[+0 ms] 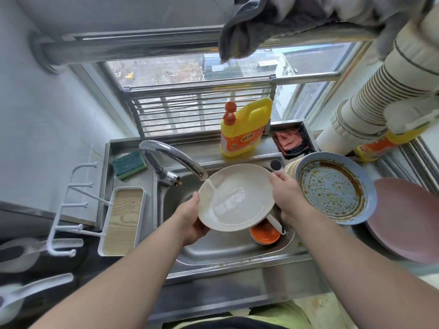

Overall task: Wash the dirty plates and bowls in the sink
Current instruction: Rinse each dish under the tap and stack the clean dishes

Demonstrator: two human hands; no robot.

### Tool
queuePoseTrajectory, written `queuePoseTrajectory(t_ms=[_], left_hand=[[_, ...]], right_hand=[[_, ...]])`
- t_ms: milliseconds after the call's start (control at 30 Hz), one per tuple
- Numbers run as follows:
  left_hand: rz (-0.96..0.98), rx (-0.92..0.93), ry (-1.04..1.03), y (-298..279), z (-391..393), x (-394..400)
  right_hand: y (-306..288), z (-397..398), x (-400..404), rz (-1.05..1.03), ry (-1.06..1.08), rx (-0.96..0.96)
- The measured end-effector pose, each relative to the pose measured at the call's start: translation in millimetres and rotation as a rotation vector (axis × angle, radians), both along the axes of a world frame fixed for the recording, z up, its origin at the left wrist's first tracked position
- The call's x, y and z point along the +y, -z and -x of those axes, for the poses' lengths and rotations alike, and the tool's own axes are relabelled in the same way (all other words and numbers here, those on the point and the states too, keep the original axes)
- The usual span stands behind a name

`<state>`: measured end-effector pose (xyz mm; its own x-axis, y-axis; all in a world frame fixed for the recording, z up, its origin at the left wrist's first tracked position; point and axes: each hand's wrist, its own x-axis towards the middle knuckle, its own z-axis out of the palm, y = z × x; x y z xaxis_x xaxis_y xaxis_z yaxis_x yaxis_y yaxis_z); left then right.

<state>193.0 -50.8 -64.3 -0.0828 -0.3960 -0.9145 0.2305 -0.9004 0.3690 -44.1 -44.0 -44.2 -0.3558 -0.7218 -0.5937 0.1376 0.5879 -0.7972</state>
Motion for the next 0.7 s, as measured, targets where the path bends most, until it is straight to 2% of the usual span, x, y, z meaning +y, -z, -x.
queuePoseTrajectory(t_ms=[267,367,500,600,700], left_hand=[[0.107,-0.046,-0.005,8,-38,-12],[0.204,-0.087,-0.007,2,-46,-14],[0.261,-0.133,-0.141,7,-51,-13],[0.205,-0.04,-0.228,13,-47,-11],[0.108,0.039,-0.284,24,-40,-8]], right_hand=[[45,-37,17,-0.196,-0.095,-0.022],[50,-51,22,-0.255,-0.154,-0.129],[52,-61,22,-0.172,-0.134,-0.196],[44,-58,16,-0.089,-0.07,-0.147],[32,-44,11,-0.016,-0.112,-0.052]])
